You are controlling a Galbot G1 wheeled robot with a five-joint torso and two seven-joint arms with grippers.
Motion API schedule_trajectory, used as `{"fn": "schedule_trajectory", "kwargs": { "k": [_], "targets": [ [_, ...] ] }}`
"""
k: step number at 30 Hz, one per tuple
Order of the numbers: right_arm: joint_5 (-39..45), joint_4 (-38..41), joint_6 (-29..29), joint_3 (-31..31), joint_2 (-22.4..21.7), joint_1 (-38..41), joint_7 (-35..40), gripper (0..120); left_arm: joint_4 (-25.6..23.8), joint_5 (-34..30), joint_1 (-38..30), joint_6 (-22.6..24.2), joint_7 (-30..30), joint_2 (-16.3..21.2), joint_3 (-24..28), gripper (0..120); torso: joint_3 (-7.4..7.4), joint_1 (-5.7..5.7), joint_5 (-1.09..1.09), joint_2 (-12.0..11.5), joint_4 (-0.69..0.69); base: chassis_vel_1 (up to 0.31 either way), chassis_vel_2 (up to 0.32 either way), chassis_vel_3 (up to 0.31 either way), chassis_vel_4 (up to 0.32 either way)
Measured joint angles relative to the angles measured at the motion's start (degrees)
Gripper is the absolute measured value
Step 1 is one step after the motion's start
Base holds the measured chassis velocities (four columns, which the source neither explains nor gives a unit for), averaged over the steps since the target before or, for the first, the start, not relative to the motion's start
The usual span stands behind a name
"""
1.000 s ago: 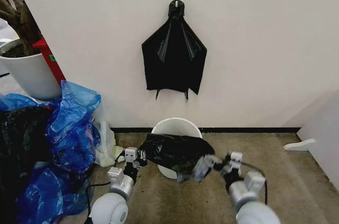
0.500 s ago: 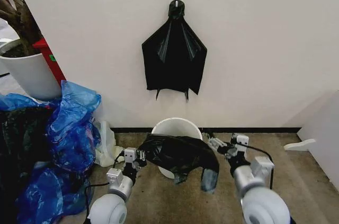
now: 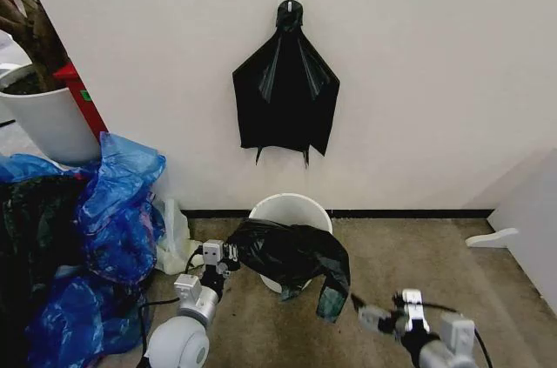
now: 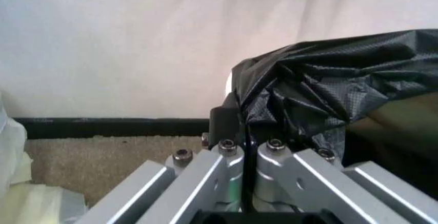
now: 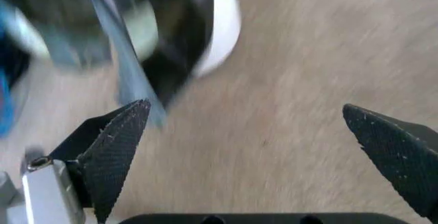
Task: Place the garbage bag over the trash bin.
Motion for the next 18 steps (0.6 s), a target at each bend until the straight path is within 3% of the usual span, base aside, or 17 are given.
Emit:
{"fn": "schedule_trajectory", "kwargs": {
  "k": [4,5,6,8,12,18],
  "targets": [
    [-11.45,-14.19,15.24,-1.37,1.25,4.46,-15.88,100,-0.16,-0.40,-0.18,0.34,-0.07,0.11,0.10,0,0.00,0.00,0.02,0.00,0.02,0.000,0.000,0.000,0.000],
    [-15.54,-17.93,19.68,-1.40,1.61,5.64,-18.33,100,-0.17,-0.44,-0.18,0.40,-0.08,0.08,0.14,0,0.00,0.00,0.02,0.00,0.02,0.000,0.000,0.000,0.000],
    [-15.54,-17.93,19.68,-1.40,1.61,5.64,-18.33,100,-0.17,-0.44,-0.18,0.40,-0.08,0.08,0.14,0,0.00,0.00,0.02,0.00,0.02,0.000,0.000,0.000,0.000],
    [-20.45,-24.33,27.74,-1.58,1.95,7.43,-21.99,100,-0.17,-0.54,-0.18,0.55,-0.08,-0.05,0.26,0,0.00,0.00,0.00,0.00,0.01,0.000,0.000,0.000,0.000],
    [-29.25,-33.57,40.67,-2.61,4.25,11.13,-21.60,100,-0.19,-0.64,-0.21,0.87,-0.07,-0.41,0.42,0,0.00,0.01,-0.01,0.00,-0.01,0.000,0.000,0.000,0.000],
    [-40.14,-40.50,51.28,-4.02,8.78,17.48,-15.75,100,-0.85,-0.80,0.03,1.41,-0.10,-0.39,0.46,0,0.00,0.01,0.00,0.00,0.02,0.000,0.000,0.000,0.000]
  ]
}}
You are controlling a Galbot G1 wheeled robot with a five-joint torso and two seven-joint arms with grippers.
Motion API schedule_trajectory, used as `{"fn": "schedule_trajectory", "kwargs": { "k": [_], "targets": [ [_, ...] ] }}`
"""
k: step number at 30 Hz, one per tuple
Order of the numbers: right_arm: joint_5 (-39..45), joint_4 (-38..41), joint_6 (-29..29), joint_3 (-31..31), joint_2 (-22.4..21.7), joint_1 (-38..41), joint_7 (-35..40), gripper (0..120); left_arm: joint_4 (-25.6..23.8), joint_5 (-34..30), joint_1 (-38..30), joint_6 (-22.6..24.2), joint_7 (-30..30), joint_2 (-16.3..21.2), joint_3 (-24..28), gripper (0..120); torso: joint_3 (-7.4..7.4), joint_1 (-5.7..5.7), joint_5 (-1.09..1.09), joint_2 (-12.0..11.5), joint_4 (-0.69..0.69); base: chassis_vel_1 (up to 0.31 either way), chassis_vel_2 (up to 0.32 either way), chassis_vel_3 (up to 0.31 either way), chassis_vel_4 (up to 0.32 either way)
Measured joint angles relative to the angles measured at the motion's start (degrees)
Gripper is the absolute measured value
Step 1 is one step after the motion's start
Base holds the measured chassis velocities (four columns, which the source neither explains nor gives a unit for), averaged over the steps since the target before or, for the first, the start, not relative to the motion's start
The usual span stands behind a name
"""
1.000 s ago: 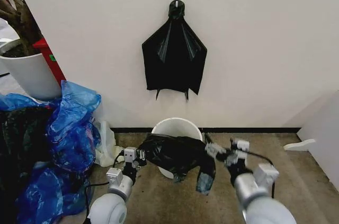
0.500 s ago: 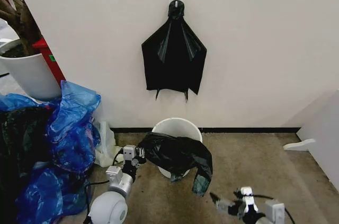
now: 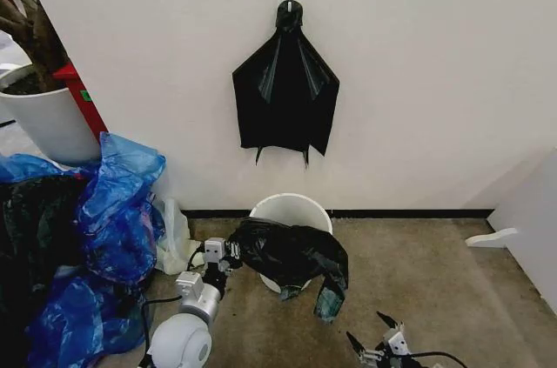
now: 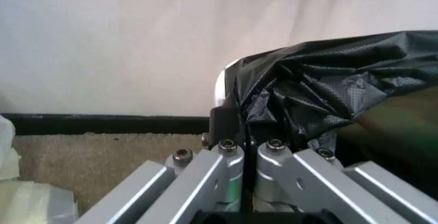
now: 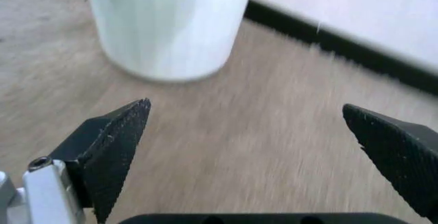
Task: Place the garbage bag over the trash bin.
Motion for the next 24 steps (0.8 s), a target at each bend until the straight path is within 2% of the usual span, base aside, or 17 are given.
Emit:
{"fn": "schedule_trajectory", "kwargs": {
  "k": [3,4,7,10,17,21,24],
  "targets": [
    [-6.41,-2.70,5.09,-0.87,2.23,2.95,3.36,100,-0.45,-0.23,0.31,0.17,-0.09,0.22,-0.02,0,0.00,0.00,0.00,0.00,0.00,0.000,0.000,0.000,0.000],
    [-6.41,-2.70,5.09,-0.87,2.23,2.95,3.36,100,-0.45,-0.23,0.31,0.17,-0.09,0.22,-0.02,0,0.00,0.00,0.00,0.00,0.00,0.000,0.000,0.000,0.000],
    [-12.11,-6.60,11.43,-0.90,4.44,5.92,5.80,100,-1.01,-0.50,0.56,0.57,-0.11,0.40,-0.04,0,0.00,0.00,-0.01,0.00,0.00,0.000,0.000,0.000,0.000],
    [-14.05,-9.37,16.34,-0.79,5.50,7.01,6.82,100,-1.40,-0.57,0.65,0.83,-0.10,0.62,-0.05,0,0.00,0.00,0.00,0.00,0.00,0.000,0.000,0.000,0.000],
    [-10.86,-9.27,21.29,-1.83,5.18,5.99,7.13,100,-1.59,-0.58,0.61,1.08,0.10,0.91,-0.11,0,0.00,0.00,-0.01,0.00,-0.02,0.000,0.000,0.000,0.000],
    [-8.51,-7.12,21.30,-2.39,4.21,5.37,7.10,100,-1.60,-0.49,0.62,1.15,0.80,0.90,0.01,0,0.00,0.00,-0.01,0.00,-0.02,0.000,0.000,0.000,0.000],
    [-10.39,-6.21,22.10,-2.32,3.40,5.93,6.76,100,-1.73,-0.48,0.67,1.15,1.02,0.86,0.06,0,0.00,0.00,0.00,0.00,-0.02,0.000,0.000,0.000,0.000]
  ]
}}
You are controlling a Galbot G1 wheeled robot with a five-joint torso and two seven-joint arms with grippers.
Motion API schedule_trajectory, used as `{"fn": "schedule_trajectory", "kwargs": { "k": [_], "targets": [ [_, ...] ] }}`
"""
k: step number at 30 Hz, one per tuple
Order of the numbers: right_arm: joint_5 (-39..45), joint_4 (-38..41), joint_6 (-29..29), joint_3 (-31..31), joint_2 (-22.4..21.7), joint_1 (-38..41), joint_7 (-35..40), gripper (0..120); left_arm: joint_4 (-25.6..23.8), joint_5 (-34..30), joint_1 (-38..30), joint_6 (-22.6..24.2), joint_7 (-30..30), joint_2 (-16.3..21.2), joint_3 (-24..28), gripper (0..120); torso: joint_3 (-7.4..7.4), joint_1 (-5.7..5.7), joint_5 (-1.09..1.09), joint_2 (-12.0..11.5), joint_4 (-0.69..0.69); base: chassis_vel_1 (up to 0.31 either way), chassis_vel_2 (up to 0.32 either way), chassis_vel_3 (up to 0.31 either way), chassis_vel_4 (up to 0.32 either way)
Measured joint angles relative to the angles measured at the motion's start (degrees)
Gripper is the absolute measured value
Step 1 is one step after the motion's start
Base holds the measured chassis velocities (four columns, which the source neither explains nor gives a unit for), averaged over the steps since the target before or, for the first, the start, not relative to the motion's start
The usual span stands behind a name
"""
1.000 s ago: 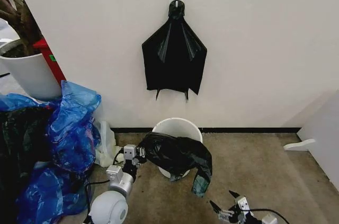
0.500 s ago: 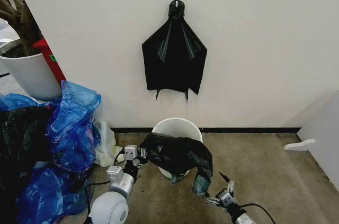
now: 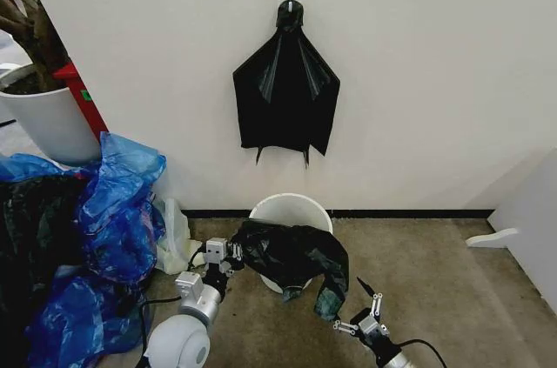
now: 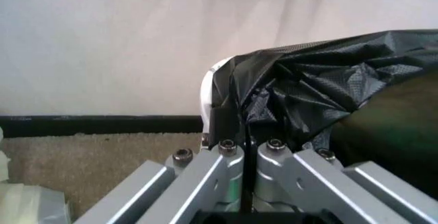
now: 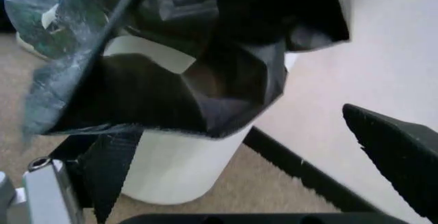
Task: Place the garbage bag over the trash bin.
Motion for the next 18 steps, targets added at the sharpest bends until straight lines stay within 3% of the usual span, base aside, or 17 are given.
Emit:
{"fn": "schedule_trajectory", "kwargs": {
  "k": [7,9,13,15,18],
  "targets": [
    [-2.68,1.04,-0.14,-1.16,-0.96,1.97,-1.37,96,-0.40,0.04,0.34,0.00,0.05,0.05,-0.27,0,0.00,0.00,0.00,0.00,0.02,0.000,0.000,0.000,0.000],
    [-2.20,1.70,-0.29,-1.46,-1.25,1.68,-1.54,85,-0.42,0.05,0.32,0.01,0.05,-0.02,-0.29,0,0.00,0.00,0.01,0.00,0.01,0.000,0.000,0.000,0.000],
    [-1.63,2.98,-0.40,-1.56,-1.61,0.83,-1.56,75,-0.42,0.07,0.27,0.00,0.05,-0.05,-0.29,0,0.00,0.00,0.01,0.00,0.01,0.000,0.000,0.000,0.000],
    [-1.08,3.60,-0.48,-1.57,-1.90,0.23,-1.61,63,-0.32,0.10,0.16,-0.02,0.05,-0.10,-0.27,0,0.00,0.00,0.00,0.00,0.00,0.000,0.000,0.000,0.000],
    [-0.62,3.70,-0.53,-1.57,-1.98,0.02,-1.63,56,-0.23,0.11,0.13,-0.04,0.05,-0.15,-0.24,0,0.00,0.00,0.00,0.00,0.00,0.000,0.000,0.000,0.000]
  ]
}}
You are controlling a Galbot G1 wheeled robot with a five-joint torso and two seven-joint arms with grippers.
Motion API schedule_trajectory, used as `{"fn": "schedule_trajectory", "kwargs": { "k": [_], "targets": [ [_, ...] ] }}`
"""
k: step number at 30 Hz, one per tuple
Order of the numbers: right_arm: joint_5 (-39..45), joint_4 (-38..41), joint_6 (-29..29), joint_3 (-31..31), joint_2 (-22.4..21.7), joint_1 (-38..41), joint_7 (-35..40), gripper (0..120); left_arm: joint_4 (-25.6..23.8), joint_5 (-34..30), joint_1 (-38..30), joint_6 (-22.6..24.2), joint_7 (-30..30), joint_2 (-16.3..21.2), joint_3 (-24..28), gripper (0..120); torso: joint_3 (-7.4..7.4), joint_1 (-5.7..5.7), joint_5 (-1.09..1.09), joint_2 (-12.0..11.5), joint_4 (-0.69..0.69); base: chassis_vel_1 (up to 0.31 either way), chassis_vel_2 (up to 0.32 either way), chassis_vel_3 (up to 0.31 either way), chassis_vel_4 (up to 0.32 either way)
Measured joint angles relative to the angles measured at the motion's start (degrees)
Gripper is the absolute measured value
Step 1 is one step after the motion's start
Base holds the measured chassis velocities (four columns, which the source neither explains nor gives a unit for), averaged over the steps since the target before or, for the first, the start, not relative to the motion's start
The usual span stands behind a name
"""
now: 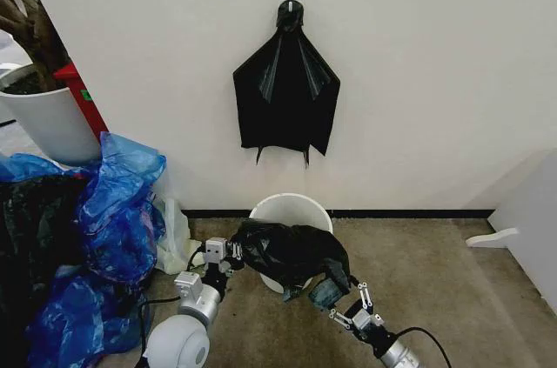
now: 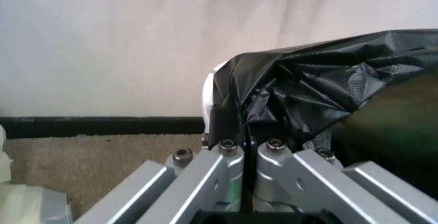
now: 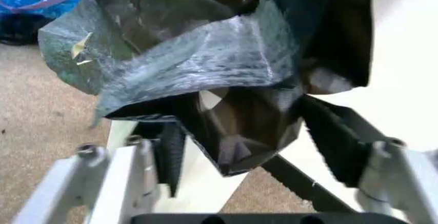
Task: Place the garbage bag over the trash bin.
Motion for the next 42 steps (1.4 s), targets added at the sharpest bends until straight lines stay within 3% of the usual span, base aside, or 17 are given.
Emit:
{"fn": "schedule_trajectory", "kwargs": {
  "k": [15,20,30,36,42],
  "targets": [
    [10.44,3.32,-0.22,0.04,-0.28,-1.62,0.07,0,0.04,-0.14,-0.04,-0.07,0.14,0.45,0.10,0,0.00,0.00,0.00,0.00,0.01,0.000,0.000,0.000,0.000],
    [15.53,8.29,-0.36,0.62,-1.02,-3.59,0.14,0,-0.53,-0.70,-0.26,-0.08,0.03,1.14,-0.34,0,0.00,0.00,-0.01,0.00,0.00,0.000,0.000,0.000,0.000],
    [21.16,18.54,-6.23,1.16,-3.58,-7.37,0.37,0,-2.91,-1.31,0.05,1.29,-1.17,2.07,-1.01,0,0.00,0.00,-0.01,0.00,0.01,0.000,0.000,0.000,0.000],
    [21.11,18.19,-6.62,0.20,-2.43,-9.20,-0.98,0,-5.12,-1.13,2.35,2.41,-0.46,3.34,-1.68,0,-0.01,0.00,0.01,0.00,0.01,0.000,0.000,0.000,0.000],
    [20.29,12.86,-7.18,-0.09,-0.13,-7.31,-1.42,0,0.41,1.27,0.59,1.94,0.57,3.95,-2.30,0,0.00,0.00,-0.01,0.00,0.01,0.000,0.000,0.000,0.000]
  ]
}}
